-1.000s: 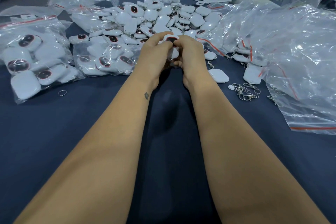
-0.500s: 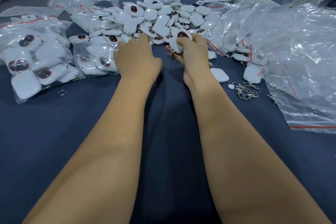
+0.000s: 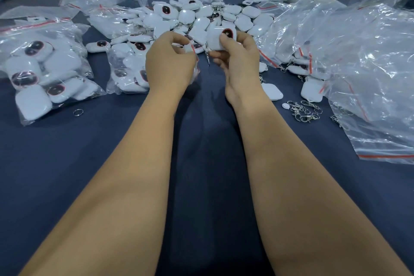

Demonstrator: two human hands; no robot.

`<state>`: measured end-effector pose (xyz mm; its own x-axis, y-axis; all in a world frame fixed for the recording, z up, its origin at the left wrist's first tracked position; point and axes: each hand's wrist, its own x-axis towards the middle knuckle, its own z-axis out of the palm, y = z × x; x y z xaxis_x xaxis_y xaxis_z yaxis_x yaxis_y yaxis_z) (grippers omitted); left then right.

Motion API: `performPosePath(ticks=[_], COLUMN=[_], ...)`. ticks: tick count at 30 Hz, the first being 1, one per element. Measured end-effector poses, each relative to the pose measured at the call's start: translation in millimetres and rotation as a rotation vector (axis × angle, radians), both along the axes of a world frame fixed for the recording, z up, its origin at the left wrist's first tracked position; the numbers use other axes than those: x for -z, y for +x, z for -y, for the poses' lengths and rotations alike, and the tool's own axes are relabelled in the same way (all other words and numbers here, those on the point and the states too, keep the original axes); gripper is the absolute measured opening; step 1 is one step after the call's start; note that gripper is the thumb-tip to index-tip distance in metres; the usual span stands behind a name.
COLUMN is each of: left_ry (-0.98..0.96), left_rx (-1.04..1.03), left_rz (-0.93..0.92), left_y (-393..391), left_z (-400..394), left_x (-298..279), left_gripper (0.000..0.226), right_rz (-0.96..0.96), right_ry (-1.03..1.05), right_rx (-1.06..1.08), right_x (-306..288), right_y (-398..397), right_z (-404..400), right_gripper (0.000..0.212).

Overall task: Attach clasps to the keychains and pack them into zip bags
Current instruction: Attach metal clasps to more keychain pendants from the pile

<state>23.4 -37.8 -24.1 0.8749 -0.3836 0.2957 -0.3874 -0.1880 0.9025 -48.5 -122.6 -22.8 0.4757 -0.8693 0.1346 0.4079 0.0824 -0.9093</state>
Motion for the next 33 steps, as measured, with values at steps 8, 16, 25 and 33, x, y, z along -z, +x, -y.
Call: performPosePath(ticks=[8,16,25,33], left_ry=[-0.141,-0.180,-0.297,-0.315], left_rx=[0.044,0.042,-0.064,0.046], left_rz=[-0.125,-0.093,-0.029,0.125], left_y=[-0.6,-3.4,-3.3,-9.8], left_z=[-0.1,3.0,1.6,-0.4], left_x=[-2.1,-1.0,-4.7,-4.3], left_gripper=[0.025,0.027,0.026,0.023], right_rz=[0.161,-0.114,-0.360,-0.524], right_ry=[0.145,0.003,-0.184,-0.487], right_rx=[-0.243,-0.200,-0.131,-0.284], right_x=[-1.2,4.0,8.4,8.1], right_y=[-0.9,4.7,10.5,6.6], right_z=[-3.0,-4.6,-9.2,-16.2], right_gripper=[0.004,0.012,0.019,0.030])
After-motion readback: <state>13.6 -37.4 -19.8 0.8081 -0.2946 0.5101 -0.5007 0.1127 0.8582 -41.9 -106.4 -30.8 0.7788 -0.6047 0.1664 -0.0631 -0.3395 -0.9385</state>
